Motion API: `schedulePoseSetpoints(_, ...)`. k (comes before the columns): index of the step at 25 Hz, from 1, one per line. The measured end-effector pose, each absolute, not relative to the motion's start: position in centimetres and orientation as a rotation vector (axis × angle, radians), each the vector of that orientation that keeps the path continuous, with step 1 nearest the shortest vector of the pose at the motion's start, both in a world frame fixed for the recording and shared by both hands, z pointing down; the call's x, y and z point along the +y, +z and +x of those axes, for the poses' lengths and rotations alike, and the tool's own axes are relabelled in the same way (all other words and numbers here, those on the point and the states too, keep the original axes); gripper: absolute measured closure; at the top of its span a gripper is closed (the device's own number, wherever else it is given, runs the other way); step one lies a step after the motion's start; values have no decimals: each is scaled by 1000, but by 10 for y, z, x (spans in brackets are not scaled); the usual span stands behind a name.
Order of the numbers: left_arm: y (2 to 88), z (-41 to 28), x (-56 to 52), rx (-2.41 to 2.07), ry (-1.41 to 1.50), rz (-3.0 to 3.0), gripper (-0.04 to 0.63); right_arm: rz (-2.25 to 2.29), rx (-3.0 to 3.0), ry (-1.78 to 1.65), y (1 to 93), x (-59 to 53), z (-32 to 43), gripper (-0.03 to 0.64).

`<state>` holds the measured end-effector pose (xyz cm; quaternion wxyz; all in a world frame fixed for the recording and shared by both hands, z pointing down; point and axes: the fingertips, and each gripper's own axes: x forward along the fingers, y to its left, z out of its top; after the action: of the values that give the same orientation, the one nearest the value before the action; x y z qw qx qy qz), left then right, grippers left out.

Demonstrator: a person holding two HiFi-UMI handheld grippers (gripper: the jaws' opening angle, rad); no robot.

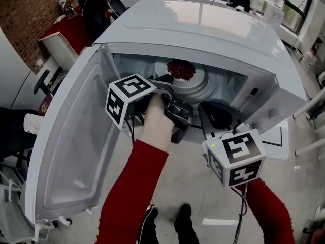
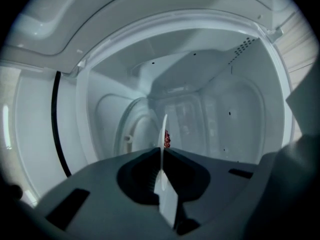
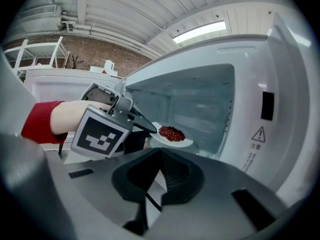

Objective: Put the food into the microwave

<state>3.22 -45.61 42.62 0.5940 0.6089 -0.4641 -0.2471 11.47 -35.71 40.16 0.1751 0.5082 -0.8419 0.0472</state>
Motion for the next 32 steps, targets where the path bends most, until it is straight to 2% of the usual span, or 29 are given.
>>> schedulePoseSetpoints(19,432,34,-465,-1224,-291,1475,574,1439,-2387,175,392,-377,107,603)
schedulePoseSetpoints(32,430,35,-466,-1373,-49,1672,531,1417,-2365,178,400,-387,108,603)
